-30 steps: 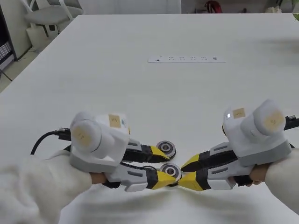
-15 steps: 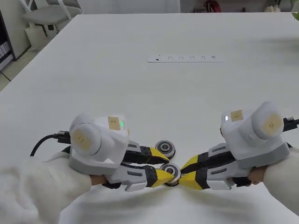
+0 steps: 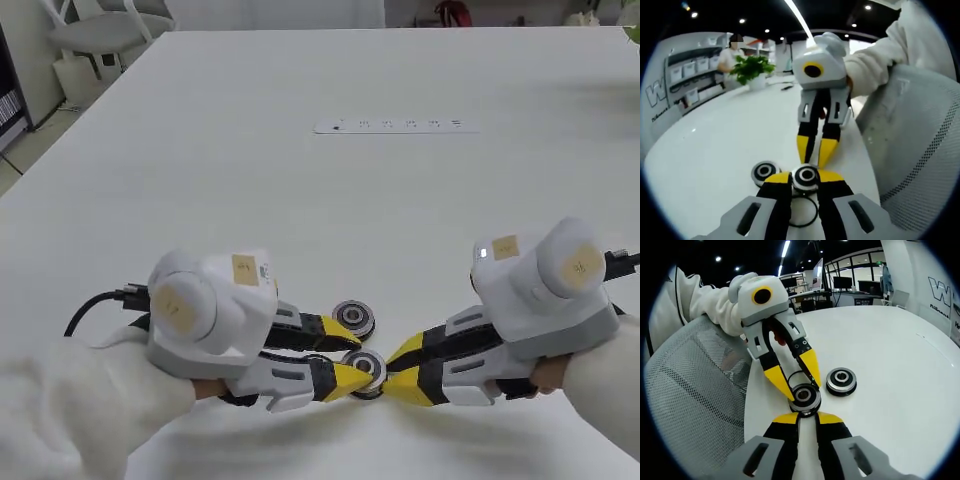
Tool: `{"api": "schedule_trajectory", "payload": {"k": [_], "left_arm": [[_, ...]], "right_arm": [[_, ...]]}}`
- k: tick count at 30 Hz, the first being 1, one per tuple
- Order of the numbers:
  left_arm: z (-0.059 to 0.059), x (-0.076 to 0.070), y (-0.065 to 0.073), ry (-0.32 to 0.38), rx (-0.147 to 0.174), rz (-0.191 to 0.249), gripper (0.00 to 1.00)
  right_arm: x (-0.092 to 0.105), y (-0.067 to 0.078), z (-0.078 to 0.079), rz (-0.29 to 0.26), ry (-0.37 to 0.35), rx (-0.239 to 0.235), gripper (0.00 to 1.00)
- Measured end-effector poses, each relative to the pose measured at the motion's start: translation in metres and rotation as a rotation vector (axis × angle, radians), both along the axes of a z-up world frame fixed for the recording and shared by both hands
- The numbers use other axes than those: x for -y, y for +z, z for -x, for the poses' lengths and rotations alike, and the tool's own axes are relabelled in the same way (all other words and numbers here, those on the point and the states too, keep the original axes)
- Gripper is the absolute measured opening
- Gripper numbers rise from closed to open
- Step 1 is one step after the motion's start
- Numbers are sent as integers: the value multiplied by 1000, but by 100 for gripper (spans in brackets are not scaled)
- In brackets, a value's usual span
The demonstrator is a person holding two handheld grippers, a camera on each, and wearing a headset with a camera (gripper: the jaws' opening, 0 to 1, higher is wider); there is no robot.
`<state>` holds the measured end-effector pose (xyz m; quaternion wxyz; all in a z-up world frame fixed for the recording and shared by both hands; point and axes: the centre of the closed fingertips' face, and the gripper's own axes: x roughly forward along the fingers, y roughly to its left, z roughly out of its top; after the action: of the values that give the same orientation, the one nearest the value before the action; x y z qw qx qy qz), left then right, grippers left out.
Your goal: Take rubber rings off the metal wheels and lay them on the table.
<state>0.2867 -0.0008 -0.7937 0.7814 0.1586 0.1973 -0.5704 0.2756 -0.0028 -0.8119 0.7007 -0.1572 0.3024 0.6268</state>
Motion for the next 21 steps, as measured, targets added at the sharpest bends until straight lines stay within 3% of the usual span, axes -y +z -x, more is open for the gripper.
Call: {"api": "schedule_trajectory", "payload": {"k": [17,21], "left_arm": [[0,0,1,-4,18,-7,20],[1,-1,2,-8,27,-10,20]], "right_arm": [[0,0,-2,11,-3,20,1],[0,0,-3,10,-23,0,0]]}}
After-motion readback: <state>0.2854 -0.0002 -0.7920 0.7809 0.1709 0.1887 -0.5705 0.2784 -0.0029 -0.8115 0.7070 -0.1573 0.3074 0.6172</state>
